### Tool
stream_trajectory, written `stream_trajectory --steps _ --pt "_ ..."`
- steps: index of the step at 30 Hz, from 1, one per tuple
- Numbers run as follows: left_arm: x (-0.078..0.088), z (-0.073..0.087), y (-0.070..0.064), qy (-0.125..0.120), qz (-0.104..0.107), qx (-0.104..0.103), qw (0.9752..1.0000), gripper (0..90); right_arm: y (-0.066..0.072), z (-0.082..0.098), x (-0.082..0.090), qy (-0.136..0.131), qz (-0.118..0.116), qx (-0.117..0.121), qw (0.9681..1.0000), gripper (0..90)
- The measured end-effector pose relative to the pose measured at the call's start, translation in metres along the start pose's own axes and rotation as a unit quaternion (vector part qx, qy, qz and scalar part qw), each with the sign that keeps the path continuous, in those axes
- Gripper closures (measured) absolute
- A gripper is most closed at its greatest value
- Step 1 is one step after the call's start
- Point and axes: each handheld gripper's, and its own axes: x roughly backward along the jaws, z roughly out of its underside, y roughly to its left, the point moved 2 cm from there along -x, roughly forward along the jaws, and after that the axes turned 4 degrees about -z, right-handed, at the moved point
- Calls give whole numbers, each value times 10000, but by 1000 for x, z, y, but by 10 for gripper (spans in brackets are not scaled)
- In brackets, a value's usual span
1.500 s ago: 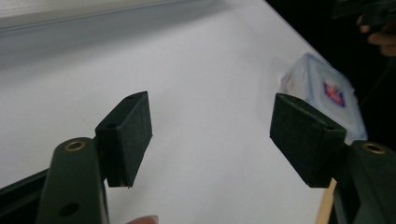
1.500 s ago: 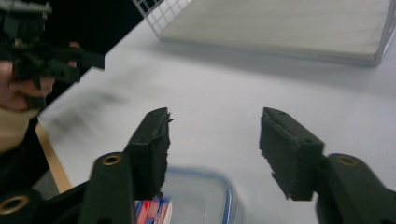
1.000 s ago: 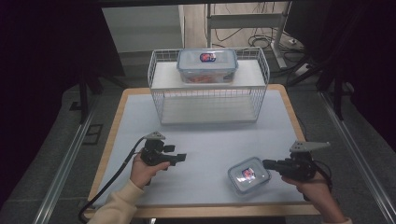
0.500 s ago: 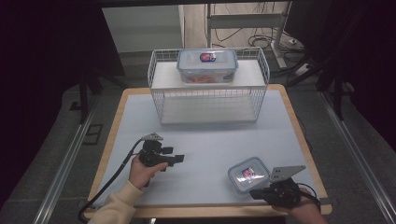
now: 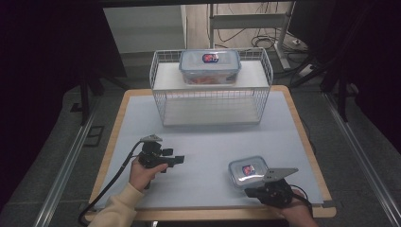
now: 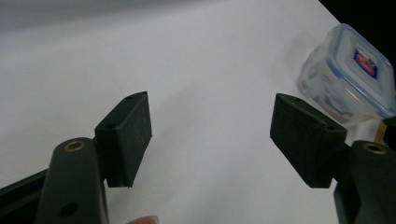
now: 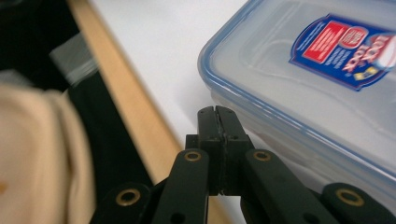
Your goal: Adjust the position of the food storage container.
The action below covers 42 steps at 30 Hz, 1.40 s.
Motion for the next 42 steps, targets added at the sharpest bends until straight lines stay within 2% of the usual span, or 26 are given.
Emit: stream_trajectory --steps 2,3,9,12,13,16,21,22,24,25,28,31,32,33,34,35,36,38,40,42 --pt "0 0 0 14 -2 -2 10000 289 -1 -2 -2 -40 57 -38 10000 897" --pt "-1 1 -1 26 -1 -3 10000 289 -1 -6 -9 -125 173 -122 9997 897" --pt "0 2 0 44 -11 -36 10000 289 0 -12 -19 -288 423 -190 9985 898" --pt "0 2 0 49 -19 -29 10000 289 3 -13 -25 -235 491 -201 9983 897" --pt "0 2 0 51 -17 -33 10000 289 5 -11 -30 -123 569 -139 9982 897" --pt "0 2 1 52 -26 -36 10000 289 5 -11 -31 -117 610 -173 9979 897" --pt "1 3 1 53 -18 -29 10000 289 6 -12 -27 -198 554 -169 9981 896" --pt "1 3 1 48 -17 -35 10000 289 8 -14 -16 -331 535 -178 9979 897" --pt "2 2 1 36 -22 -42 10000 289 8 -16 -11 -390 534 -188 9976 897" --pt "2 2 1 20 -23 -31 10000 289 8 -17 -2 -476 563 -203 9971 897" --pt "3 2 2 19 -46 -8 10000 289 -1 -14 29 -733 795 -266 9938 897" --pt "4 2 2 -1 -35 0 10000 289 -13 -8 48 -856 1091 -418 9895 897" --pt "4 2 2 -4 -37 -4 10000 289 -20 -5 53 -875 1198 -500 9877 897" --pt "4 2 2 3 -32 -9 10000 289 -34 2 60 -834 1355 -739 9845 897" --pt "4 2 2 3 -32 -9 10000 289 -34 2 60 -834 1355 -739 9845 897" --pt "3 2 2 16 -38 -2 10000 289 -48 9 61 -721 1514 -917 9816 897" --pt "3 2 2 16 -38 -2 10000 289 -48 9 61 -721 1514 -917 9816 897" --pt "2 3 1 29 -25 -7 10000 289 -57 15 58 -575 1639 -998 9797 897" --pt "2 3 1 37 -26 -13 10000 289 -62 17 49 -387 1593 -1028 9811 897" --pt "2 4 1 56 -70 -40 10000 288 -62 17 46 -320 1563 -1039 9817 897"
